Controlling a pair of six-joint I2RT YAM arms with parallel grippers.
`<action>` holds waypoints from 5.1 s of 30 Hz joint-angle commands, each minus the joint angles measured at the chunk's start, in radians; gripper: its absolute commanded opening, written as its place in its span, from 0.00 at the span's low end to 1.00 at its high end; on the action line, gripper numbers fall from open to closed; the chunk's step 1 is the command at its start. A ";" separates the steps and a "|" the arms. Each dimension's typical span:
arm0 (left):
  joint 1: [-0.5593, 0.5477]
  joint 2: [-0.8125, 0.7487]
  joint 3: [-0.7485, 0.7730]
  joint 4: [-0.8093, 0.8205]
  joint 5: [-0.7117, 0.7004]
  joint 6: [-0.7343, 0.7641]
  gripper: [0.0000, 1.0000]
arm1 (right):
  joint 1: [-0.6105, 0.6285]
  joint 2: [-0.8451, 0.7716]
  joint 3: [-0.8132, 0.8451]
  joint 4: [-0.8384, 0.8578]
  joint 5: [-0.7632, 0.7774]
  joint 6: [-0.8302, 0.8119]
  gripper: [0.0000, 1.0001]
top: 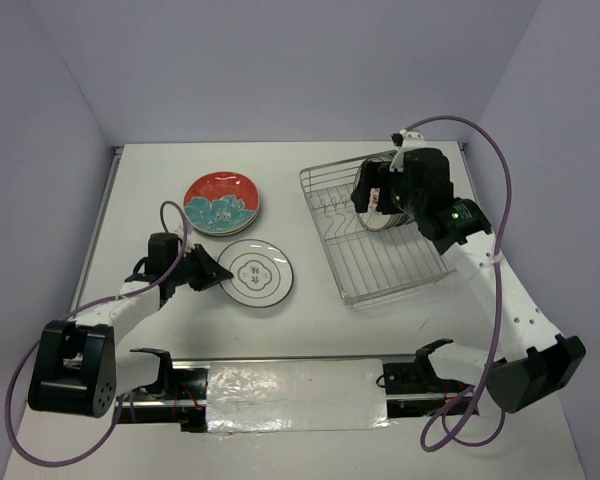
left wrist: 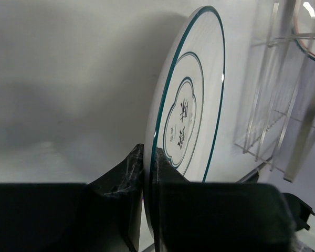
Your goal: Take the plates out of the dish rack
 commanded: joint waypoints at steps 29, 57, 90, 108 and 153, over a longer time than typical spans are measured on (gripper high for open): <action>-0.012 -0.491 0.275 -0.618 -0.361 0.185 0.99 | -0.010 0.540 0.354 -0.068 0.545 -0.303 0.46; -0.010 -0.442 0.396 -0.612 -0.275 0.404 0.99 | -0.027 0.586 0.330 -0.030 0.543 -0.328 0.40; -0.010 -0.458 0.387 -0.287 0.175 0.334 0.99 | 0.116 0.132 0.511 -0.173 0.277 -0.181 0.00; -0.012 -0.402 0.278 0.100 0.363 0.091 0.67 | 0.154 -0.046 -0.049 0.418 -0.620 0.185 0.00; -0.027 -0.222 0.028 -0.263 -0.215 0.045 0.99 | 0.071 0.030 0.121 -0.163 0.162 0.013 1.00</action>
